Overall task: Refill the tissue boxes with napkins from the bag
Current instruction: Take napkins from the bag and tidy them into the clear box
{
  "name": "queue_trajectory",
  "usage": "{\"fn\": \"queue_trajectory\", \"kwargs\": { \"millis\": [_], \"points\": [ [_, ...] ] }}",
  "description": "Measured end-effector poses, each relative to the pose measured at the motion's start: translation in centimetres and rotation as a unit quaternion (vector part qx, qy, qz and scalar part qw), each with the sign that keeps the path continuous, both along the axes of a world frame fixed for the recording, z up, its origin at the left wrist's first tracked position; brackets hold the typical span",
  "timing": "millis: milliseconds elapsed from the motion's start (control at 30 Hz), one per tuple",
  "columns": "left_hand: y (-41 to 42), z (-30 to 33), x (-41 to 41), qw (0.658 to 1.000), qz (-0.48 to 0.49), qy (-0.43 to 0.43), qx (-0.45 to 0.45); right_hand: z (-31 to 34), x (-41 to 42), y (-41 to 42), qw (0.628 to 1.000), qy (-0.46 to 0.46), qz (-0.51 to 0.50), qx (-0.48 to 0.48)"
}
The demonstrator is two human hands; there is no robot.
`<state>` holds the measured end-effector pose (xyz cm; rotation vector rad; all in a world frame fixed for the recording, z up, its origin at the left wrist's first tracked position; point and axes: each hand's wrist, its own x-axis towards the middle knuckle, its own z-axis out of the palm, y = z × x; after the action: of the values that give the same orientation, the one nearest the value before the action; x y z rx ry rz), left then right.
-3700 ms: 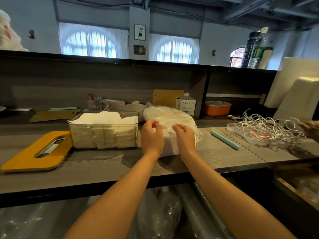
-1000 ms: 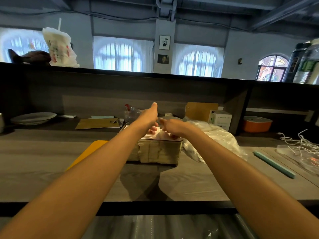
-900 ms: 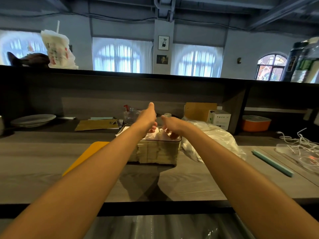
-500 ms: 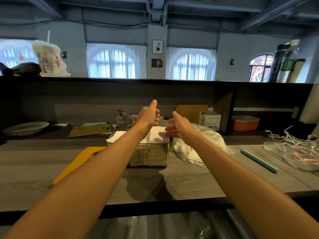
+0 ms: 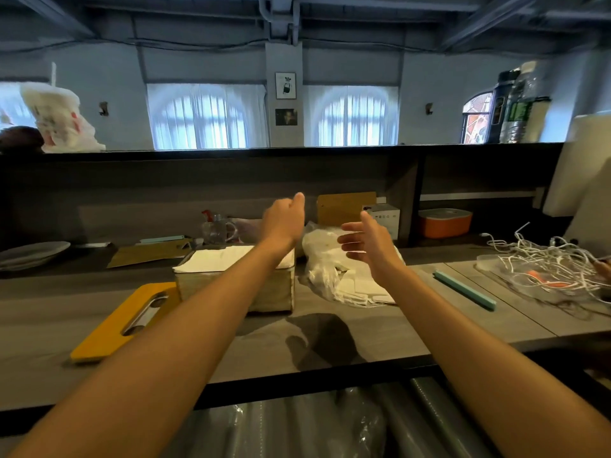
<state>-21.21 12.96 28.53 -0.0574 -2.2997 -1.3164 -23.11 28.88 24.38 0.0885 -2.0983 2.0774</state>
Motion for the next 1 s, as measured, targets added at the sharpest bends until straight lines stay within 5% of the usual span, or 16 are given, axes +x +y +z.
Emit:
{"fn": "queue_trajectory", "kwargs": {
  "millis": [67, 300, 500, 700, 867, 1000],
  "points": [
    [2.0, -0.4, 0.8, 0.997, -0.058, 0.042, 0.008, -0.7, 0.0, 1.9, 0.999, 0.025, -0.040, 0.017],
    [6.8, -6.7, -0.3, 0.983, -0.164, -0.051, 0.058, -5.3, -0.3, 7.9, 0.958, -0.027, -0.106, 0.265],
    [7.9, -10.7, -3.0, 0.981, -0.158, -0.103, -0.041, -6.6, -1.0, 8.4, 0.949, -0.051, -0.045, 0.308],
    [8.2, -11.7, -5.8, 0.982, -0.161, -0.095, -0.022, -6.5, -4.0, 7.5, 0.941, -0.027, -0.005, 0.337],
    [7.9, -13.0, -7.3, 0.973, -0.164, -0.103, 0.122, -8.9, -5.9, 5.6, 0.818, -0.006, -0.086, 0.569],
    [7.4, -12.8, -8.0, 0.957, -0.153, -0.107, 0.221, -9.0, -6.3, 5.2, 0.764, 0.047, -0.077, 0.639]
  ]
}}
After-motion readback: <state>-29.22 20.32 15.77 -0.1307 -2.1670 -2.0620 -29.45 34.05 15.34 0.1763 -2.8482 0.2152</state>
